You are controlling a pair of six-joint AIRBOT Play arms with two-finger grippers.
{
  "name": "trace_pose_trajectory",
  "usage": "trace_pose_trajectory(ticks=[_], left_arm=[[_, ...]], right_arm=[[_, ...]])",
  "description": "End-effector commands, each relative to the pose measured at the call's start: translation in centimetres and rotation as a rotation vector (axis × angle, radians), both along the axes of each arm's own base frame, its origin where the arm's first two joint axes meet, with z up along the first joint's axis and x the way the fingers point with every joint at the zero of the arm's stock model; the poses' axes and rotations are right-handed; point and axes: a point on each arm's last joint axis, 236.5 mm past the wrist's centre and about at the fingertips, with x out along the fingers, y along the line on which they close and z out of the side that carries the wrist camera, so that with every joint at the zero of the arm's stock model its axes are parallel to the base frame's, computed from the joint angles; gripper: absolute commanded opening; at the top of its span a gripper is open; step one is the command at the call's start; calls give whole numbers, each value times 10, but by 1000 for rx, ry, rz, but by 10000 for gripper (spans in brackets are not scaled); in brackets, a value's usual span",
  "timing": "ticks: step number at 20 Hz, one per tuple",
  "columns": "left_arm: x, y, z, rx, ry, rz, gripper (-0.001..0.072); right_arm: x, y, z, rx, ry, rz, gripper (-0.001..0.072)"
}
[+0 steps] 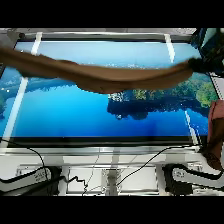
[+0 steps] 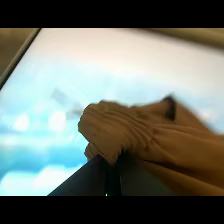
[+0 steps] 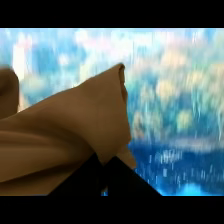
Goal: Fold the clothes and pants, and hang the long-sleeved shirts on hangers.
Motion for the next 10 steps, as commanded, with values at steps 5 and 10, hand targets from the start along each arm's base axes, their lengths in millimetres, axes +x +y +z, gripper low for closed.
trace_pose_trajectory(ticks=[5,10], left_arm=[[-193,8,-188,-278,572,113,25],[-242,-9,-244,-317,634,153,26]], right_arm=[[-138,28,-120,116,535,24,14],[-173,38,-135,133,591,25,14]])
